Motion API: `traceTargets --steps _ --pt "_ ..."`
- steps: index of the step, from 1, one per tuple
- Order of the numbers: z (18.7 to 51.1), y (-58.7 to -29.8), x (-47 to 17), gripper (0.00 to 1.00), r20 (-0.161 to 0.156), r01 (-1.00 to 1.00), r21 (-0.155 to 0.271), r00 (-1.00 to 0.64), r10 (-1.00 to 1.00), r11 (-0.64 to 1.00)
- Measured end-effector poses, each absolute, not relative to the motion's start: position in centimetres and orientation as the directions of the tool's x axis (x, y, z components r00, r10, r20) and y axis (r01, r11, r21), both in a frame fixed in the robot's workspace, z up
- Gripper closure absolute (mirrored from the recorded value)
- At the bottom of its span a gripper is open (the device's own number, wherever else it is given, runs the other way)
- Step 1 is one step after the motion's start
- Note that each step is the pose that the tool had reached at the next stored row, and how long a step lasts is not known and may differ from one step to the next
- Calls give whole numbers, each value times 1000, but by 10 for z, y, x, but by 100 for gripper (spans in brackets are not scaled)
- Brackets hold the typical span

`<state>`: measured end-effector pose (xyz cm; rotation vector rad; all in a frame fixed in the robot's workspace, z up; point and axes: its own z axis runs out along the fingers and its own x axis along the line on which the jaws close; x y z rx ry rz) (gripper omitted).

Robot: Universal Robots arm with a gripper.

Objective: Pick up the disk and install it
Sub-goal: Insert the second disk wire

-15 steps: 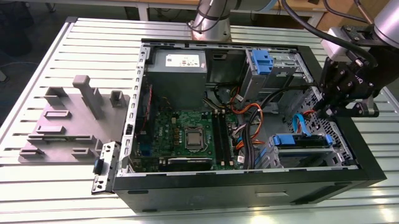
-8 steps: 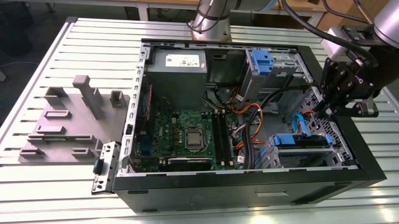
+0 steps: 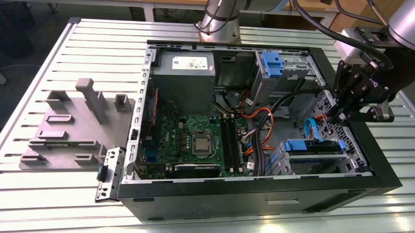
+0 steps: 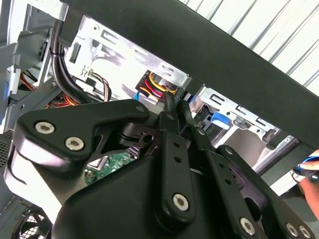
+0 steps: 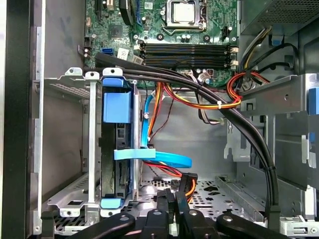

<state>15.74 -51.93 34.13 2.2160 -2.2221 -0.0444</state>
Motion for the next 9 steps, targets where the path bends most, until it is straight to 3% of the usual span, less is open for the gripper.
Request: traceTargets --steps 9 --pt "341 -525 157 82 -18 -1000 22 -3 -1000 3"
